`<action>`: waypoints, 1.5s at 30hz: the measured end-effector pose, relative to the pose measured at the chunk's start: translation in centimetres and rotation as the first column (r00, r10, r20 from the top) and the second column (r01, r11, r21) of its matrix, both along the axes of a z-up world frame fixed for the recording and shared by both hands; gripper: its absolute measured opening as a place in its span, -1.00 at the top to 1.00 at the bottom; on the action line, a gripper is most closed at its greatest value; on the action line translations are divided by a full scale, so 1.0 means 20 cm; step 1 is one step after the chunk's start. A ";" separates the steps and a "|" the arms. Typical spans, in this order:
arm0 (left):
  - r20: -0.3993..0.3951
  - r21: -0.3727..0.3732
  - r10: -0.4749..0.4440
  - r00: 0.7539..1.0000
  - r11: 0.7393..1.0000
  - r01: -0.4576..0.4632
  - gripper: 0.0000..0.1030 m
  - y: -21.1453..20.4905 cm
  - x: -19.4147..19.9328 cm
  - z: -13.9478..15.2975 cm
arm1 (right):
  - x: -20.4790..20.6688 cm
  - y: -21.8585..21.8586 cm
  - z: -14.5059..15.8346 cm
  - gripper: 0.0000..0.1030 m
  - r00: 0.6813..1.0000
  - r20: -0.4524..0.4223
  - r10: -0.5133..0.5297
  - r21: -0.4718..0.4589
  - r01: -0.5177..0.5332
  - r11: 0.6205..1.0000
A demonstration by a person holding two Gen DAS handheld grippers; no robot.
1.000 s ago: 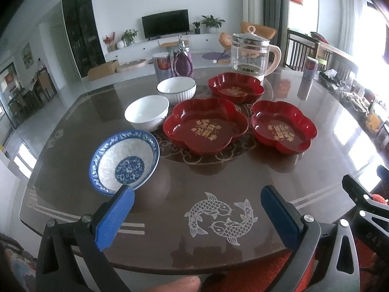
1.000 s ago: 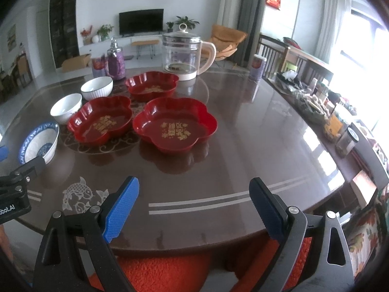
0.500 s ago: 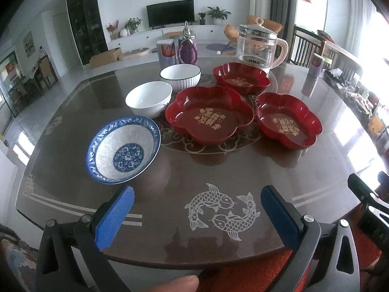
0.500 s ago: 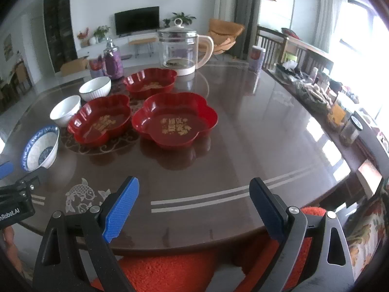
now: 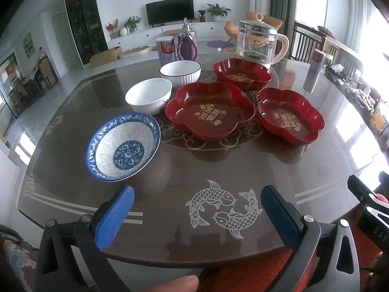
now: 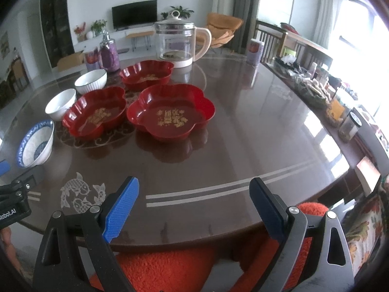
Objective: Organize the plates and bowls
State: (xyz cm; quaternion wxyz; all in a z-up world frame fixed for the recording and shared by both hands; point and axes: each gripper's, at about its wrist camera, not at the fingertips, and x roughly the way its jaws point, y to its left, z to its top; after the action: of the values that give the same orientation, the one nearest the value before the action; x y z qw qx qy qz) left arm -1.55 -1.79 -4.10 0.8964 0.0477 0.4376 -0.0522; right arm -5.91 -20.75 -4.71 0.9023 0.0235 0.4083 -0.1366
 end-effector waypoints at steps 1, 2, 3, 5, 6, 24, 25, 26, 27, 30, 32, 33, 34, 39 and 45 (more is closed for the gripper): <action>-0.002 0.002 0.000 1.000 1.000 0.000 -1.00 0.00 0.00 0.00 | 0.00 0.00 0.00 -0.83 1.000 -0.004 -0.001 -0.002 0.001 1.000; -0.003 0.004 0.000 1.000 1.000 0.000 -1.00 0.00 0.00 0.00 | 0.00 0.00 -0.01 -0.83 1.000 -0.006 -0.001 -0.002 0.001 1.000; -0.005 0.006 0.000 1.000 1.000 0.000 -1.00 0.00 0.00 -0.01 | 0.00 0.00 -0.01 -0.83 1.000 -0.009 0.000 0.000 0.000 1.000; -0.008 0.008 -0.001 1.000 1.000 0.001 -1.00 0.00 0.00 -0.01 | 0.01 0.00 -0.02 -0.83 1.000 -0.016 -0.001 -0.001 0.001 1.000; -0.009 0.008 0.000 1.000 1.000 0.000 -1.00 0.00 0.00 -0.01 | 0.01 0.00 -0.02 -0.83 1.000 -0.018 0.000 -0.003 0.000 1.000; -0.008 0.008 0.012 1.000 1.000 -0.012 -1.00 0.01 0.00 -0.01 | 0.00 0.03 -0.03 -0.83 0.998 -0.043 0.039 -0.002 -0.039 0.999; -0.009 0.008 0.013 1.000 1.000 -0.013 -1.00 0.01 0.00 -0.01 | 0.01 0.04 -0.03 -0.83 0.998 -0.044 0.040 -0.003 -0.040 0.999; -0.009 0.005 0.013 1.000 1.000 -0.013 -1.00 0.01 0.00 -0.01 | 0.01 0.04 -0.03 -0.83 0.998 -0.043 0.040 -0.004 -0.040 0.999; -0.009 0.006 0.014 1.000 1.000 -0.013 -1.00 0.01 0.00 -0.01 | 0.01 0.04 -0.03 -0.83 0.998 -0.044 0.039 -0.006 -0.040 0.999; -0.010 0.008 0.018 1.000 1.000 -0.018 -1.00 0.01 0.00 -0.01 | 0.01 0.04 -0.03 -0.83 0.998 -0.046 0.039 -0.002 -0.040 0.999; -0.013 0.008 0.021 1.000 1.000 -0.021 -1.00 0.01 0.00 -0.01 | 0.00 0.04 -0.03 -0.83 0.998 -0.047 0.041 0.000 -0.041 0.999; -0.015 0.009 0.022 1.000 1.000 -0.022 -1.00 0.01 0.00 -0.02 | 0.00 0.04 -0.04 -0.83 0.998 -0.048 0.041 0.000 -0.041 0.999; -0.016 0.010 0.023 1.000 1.000 -0.023 -1.00 0.01 0.00 -0.02 | 0.00 0.04 -0.04 -0.83 0.998 -0.049 0.042 0.001 -0.042 0.999; -0.024 0.022 0.023 0.999 1.000 -0.023 -1.00 0.01 0.01 -0.03 | 0.01 0.05 -0.05 -0.83 0.997 -0.055 0.052 0.003 -0.052 0.999; -0.041 0.049 0.027 0.999 0.998 -0.025 -1.00 0.00 0.02 -0.05 | 0.01 0.05 -0.06 -0.83 0.996 -0.062 0.056 0.009 -0.055 0.998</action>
State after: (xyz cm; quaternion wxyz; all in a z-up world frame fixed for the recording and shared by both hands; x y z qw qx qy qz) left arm -1.21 -1.69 -5.04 0.8862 0.0624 0.4580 -0.0307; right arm -5.81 -19.81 -5.99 0.8924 0.0113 0.4374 -0.1105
